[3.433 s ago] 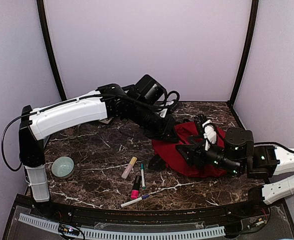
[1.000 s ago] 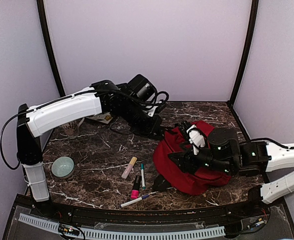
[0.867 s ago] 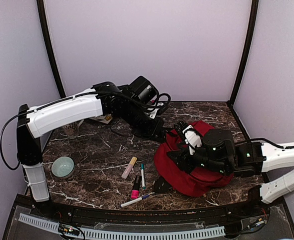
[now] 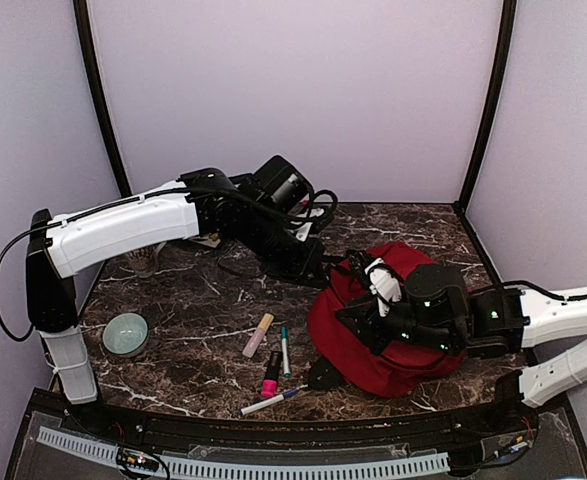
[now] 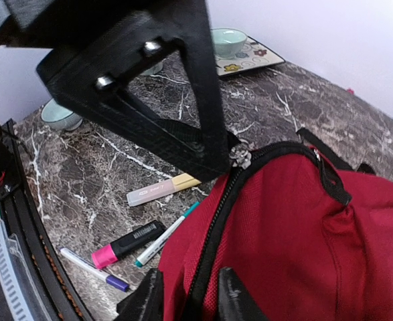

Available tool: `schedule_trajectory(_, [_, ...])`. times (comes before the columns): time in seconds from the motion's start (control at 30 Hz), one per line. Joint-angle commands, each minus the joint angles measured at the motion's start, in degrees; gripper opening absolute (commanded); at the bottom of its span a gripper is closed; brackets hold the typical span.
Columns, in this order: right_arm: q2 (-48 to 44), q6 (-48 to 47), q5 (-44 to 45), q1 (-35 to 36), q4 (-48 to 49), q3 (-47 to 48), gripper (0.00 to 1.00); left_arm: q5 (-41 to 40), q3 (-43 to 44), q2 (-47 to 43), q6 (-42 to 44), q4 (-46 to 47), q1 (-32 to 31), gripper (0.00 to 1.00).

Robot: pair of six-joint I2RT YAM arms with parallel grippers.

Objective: Pack the student bag
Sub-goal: Hold the largest pocket of the student bag, then zip the largest pocket of the bag in the student bag.

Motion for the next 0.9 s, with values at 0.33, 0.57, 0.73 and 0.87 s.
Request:
schedule_trajectory(0.33, [-2.43, 0.64, -5.58, 0.06, -0.27, -1.86, 0.00, -3.90, 1.36, -2.04, 1.75, -2.74, 1.05, 0.00])
schedule_trajectory(0.57, [-2.40, 1.20, -7.10, 0.06, -0.38, -2.15, 0.00, -7.41, 1.17, -0.03, 3.55, -3.87, 4.60, 0.00])
schedule_trajectory(0.73, [-1.50, 1.13, -8.08, 0.02, 0.19, -1.60, 0.00, -6.90, 1.77, 2.77, 4.88, -2.70, 6.86, 0.00])
schedule_trajectory(0.87, [-0.75, 1.06, -10.39, 0.02, 0.29, -1.02, 0.00, -6.39, 2.95, 4.95, 5.30, -1.75, 7.92, 0.00])
